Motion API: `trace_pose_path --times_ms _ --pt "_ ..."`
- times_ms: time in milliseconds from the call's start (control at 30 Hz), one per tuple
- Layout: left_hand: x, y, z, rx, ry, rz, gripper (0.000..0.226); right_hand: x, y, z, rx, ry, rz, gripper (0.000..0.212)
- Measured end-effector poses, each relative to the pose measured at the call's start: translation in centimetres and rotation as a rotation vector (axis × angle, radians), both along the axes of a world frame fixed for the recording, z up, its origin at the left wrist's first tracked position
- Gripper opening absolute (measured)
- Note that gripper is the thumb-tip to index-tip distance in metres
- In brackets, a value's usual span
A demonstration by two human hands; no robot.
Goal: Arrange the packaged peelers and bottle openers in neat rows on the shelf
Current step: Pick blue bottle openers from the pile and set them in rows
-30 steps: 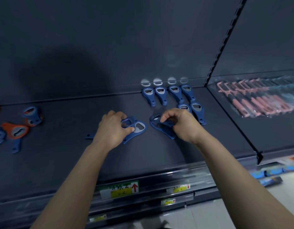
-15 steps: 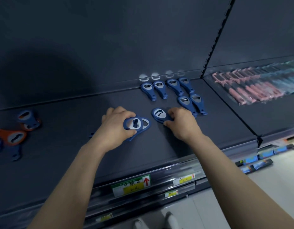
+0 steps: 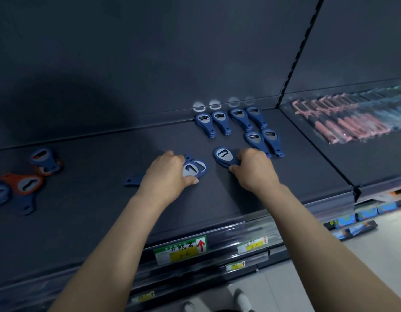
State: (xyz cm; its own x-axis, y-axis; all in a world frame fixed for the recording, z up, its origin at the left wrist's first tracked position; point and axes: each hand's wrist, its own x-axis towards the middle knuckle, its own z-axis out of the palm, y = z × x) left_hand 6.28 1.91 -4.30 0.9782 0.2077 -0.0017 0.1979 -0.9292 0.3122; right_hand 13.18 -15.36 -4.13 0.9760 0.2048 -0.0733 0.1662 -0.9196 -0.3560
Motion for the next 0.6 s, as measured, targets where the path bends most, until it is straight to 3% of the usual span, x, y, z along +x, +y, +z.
trace_pose_path --times_ms 133,267,333,500,600 --pt "0.0 -1.4 0.4 -0.013 0.033 0.044 0.054 0.2 -0.2 0.3 -0.025 0.053 0.001 0.037" --pt "0.0 -1.8 0.9 -0.024 0.066 0.048 0.021 0.5 -0.6 0.7 -0.055 0.068 -0.015 0.027" --pt "-0.1 -2.1 1.1 -0.029 0.048 0.07 0.015 0.6 -0.7 0.7 -0.043 0.057 -0.012 0.021" --pt "-0.7 -2.7 0.9 -0.113 -0.015 0.12 0.026 0.9 -1.0 0.8 -0.061 0.059 0.043 0.014" --pt "-1.1 -2.6 0.9 -0.068 0.012 0.182 0.025 1.4 -0.9 1.2 -0.109 0.078 0.074 0.012"
